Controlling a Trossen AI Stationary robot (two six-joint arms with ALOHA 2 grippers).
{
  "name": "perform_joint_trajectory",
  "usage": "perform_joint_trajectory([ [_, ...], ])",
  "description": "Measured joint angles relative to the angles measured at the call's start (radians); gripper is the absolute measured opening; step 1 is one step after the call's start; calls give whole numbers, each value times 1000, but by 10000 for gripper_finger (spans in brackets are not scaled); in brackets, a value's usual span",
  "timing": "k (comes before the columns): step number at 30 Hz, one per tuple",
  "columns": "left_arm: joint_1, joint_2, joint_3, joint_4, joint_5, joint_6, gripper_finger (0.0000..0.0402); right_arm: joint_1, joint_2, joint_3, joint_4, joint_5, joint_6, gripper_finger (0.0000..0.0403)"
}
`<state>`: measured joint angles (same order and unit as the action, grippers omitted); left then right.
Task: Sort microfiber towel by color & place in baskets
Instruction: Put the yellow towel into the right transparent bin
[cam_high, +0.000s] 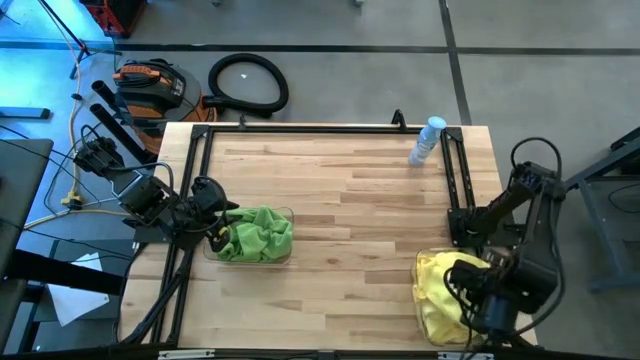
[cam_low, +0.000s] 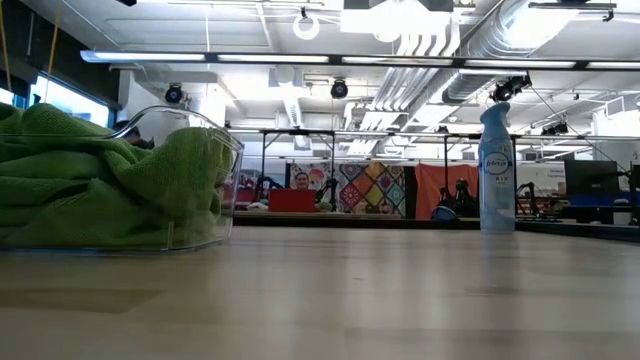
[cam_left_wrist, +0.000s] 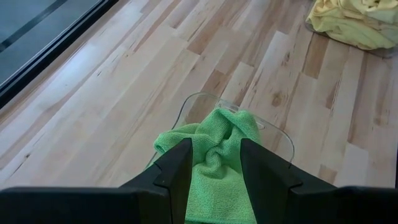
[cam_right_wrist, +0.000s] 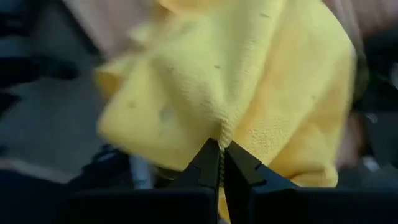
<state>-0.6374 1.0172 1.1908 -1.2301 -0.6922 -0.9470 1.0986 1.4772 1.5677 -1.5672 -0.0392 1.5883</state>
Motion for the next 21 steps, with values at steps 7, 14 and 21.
perform_joint_trajectory([
  [7, 0, 0, 0, 0, 0, 0, 125, -17, 1, -175, 87, 39, 61, 1],
  [14, 0, 0, 0, 0, 0, 0, 125, -87, 15, -391, 366, 91, -17, 0],
  [21, 0, 0, 0, 0, 0, 2, 125, -114, 61, -614, 659, 66, -64, 0],
])
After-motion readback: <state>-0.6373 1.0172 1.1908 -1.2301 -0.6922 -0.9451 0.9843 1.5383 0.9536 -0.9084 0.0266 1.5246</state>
